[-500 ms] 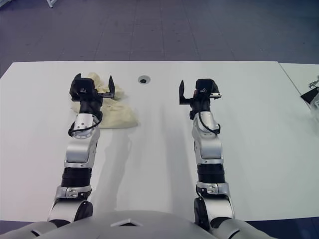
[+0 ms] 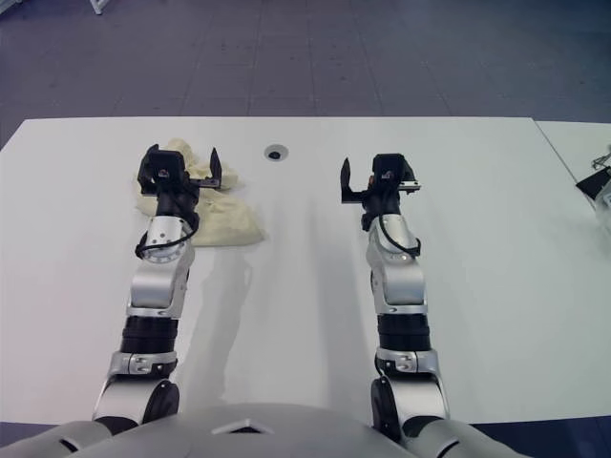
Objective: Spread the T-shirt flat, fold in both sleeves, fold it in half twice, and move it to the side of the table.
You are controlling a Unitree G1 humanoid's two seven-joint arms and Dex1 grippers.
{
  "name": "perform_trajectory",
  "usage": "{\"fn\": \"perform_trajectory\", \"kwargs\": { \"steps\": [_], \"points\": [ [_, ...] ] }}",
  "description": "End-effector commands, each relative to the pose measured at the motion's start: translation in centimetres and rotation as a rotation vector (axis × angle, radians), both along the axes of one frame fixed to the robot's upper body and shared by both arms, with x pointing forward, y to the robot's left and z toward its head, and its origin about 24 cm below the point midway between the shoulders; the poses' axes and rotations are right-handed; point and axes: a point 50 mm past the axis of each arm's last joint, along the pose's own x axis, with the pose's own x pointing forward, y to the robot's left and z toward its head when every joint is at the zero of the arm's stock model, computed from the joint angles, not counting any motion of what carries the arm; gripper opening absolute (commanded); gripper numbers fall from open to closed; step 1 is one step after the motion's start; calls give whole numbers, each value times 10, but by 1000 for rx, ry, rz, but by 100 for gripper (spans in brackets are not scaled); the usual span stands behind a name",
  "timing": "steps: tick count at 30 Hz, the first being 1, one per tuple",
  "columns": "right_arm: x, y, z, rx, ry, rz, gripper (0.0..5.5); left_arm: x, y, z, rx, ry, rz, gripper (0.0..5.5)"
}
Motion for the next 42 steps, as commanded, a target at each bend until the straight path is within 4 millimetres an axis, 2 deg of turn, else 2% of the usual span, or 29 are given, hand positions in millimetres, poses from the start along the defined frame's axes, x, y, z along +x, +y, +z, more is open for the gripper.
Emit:
{"fn": "perform_trajectory", "kwargs": {
  "steps": [1,11,12,13,14,15,16,19,20,21,23,24,25,26,28,34,36,41,42],
  "points": [
    [0,4,0,3,-1,19,478,1,-2,2,5,-8,-17,460],
    [-1,4,0,-11,-6,14,313,-1,-2,0,0,-11,-25,289],
    [-1,4,0,-15,-7,13,331,-1,-2,0,0,-11,-21,268],
    [-1,3,0,-17,-7,8,334,-1,-1,0,1,-9,-16,295],
    [0,3,0,-17,-7,6,351,-1,-1,-1,1,-8,-13,295],
    [0,2,0,-19,-14,-2,330,0,-1,0,-2,-9,-23,311],
    [0,3,0,-20,-16,3,330,0,-2,1,0,-14,-37,289],
    [0,3,0,-24,-13,-3,280,1,-1,2,0,-17,-31,249],
    [0,3,0,-24,-12,-4,305,1,0,1,-2,-12,-21,235],
    [0,3,0,-22,-16,6,274,1,0,0,-3,-9,-20,217],
    [-1,4,1,-25,-19,14,251,0,-2,-1,-1,-9,-27,181],
    [0,4,1,-32,-19,15,243,0,-2,-1,-2,-10,-26,209],
    [0,4,1,-31,-18,20,262,-1,-3,-1,-2,-15,-29,208],
    [0,4,1,-30,-22,29,227,-1,-4,-1,-3,-17,-41,187],
    [1,4,3,-50,-33,26,208,-2,-3,1,18,-30,-16,165],
    [2,1,2,-51,-29,5,285,1,0,0,10,-24,1,243],
    [2,2,3,-45,-40,7,261,1,0,0,10,-24,2,281],
    [3,4,4,-50,-38,17,186,1,1,1,-4,-24,4,210],
    [2,4,4,-53,-36,14,203,1,1,1,-4,-23,4,190]
  ]
}}
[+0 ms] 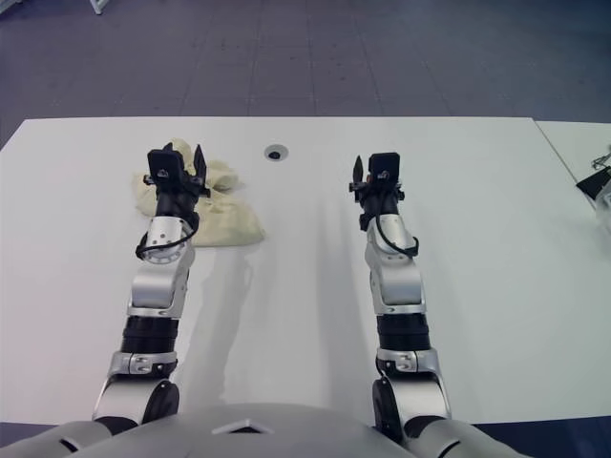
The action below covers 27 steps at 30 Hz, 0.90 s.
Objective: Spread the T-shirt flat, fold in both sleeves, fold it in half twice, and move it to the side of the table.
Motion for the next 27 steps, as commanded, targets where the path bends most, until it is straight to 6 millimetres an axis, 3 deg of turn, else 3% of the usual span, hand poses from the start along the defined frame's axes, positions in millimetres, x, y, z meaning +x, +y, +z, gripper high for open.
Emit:
{"fn": "perform_trajectory", "kwargs": {
  "steps": [1,4,7,11,14,21,23,27],
  "points": [
    [2,0,3,-9,-4,-7,202,1,2,0,0,7,7,214],
    [1,0,2,-9,-3,-9,248,4,14,0,46,8,43,248],
    [1,0,2,-10,-3,-9,292,11,50,-1,209,50,156,294],
    [1,-1,2,-9,-5,-10,354,16,102,-19,484,203,271,358],
    [1,-1,3,-10,-7,-8,395,19,122,-29,601,286,280,401],
    [1,2,15,-66,-40,75,501,25,103,-55,711,411,-13,511],
    [-1,7,17,-121,-19,180,538,23,94,-59,734,409,-96,540],
    [-12,6,15,-161,130,463,539,11,65,-68,757,400,-317,540]
  ]
}}
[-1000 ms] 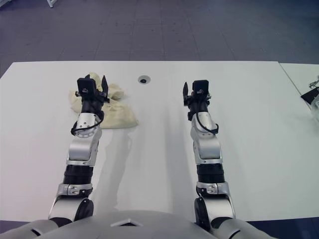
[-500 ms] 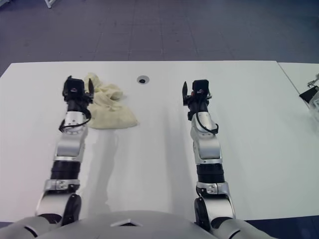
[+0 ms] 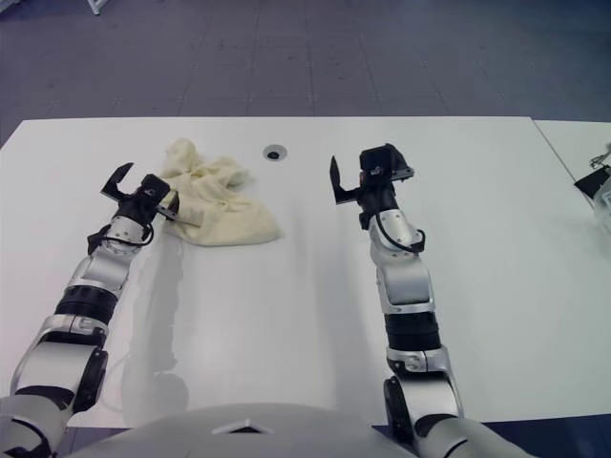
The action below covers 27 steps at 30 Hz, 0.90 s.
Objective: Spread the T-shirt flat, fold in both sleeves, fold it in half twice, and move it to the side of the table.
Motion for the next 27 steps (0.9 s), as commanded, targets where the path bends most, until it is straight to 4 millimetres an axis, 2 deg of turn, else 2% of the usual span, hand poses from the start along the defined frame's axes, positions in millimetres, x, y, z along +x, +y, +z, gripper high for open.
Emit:
{"fn": "perform_trajectory", "kwargs": {
  "steps": [1,9,11,19,27],
  "points": [
    [-13,-4,3,-52,149,261,539,-18,-32,-20,-7,114,-208,540],
    [-27,-27,-6,-109,438,480,539,-43,-86,-27,-69,138,-424,540],
    [-34,-30,-11,-114,507,517,508,-47,-93,-26,-66,146,-438,540],
    [-59,-32,-34,-89,660,589,399,-54,-93,-19,-53,157,-413,540],
    [-58,-25,-52,-8,693,569,255,-56,-95,-14,-48,155,-438,540]
  ]
}}
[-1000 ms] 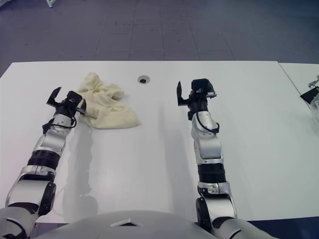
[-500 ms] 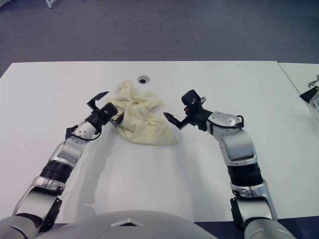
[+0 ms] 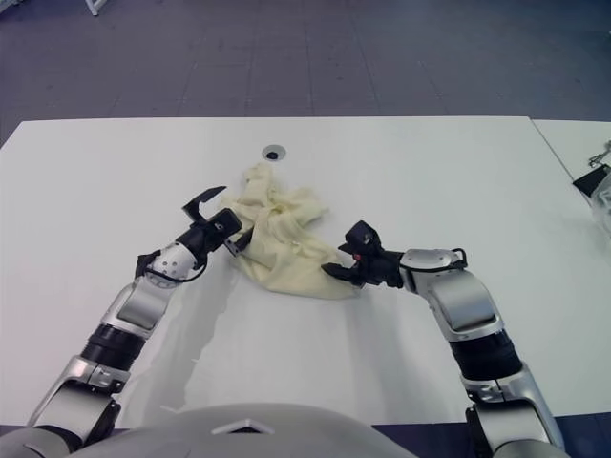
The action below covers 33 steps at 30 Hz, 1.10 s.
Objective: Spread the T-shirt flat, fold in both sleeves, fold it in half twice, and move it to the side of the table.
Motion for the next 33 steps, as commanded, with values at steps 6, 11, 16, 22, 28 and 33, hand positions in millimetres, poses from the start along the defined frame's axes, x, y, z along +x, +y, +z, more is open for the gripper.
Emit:
{"fn": "perform_trajectory", "kwargs": {
  "steps": [6,11,16,22,28,33],
  "points": [
    [0,6,4,180,63,-51,158,-9,1,-13,38,80,-27,540],
    [-3,3,14,181,37,-22,77,-9,8,-13,46,82,-16,540],
    [-8,8,20,125,-49,58,1,-5,12,-4,38,61,-14,540],
    [3,6,54,20,-345,91,1,3,24,45,-231,60,-38,540],
    [15,14,99,-181,-799,172,1,17,42,107,-418,96,-204,540],
    [-30,36,98,-290,-1035,640,1,22,35,109,-418,236,-381,540]
  ]
}}
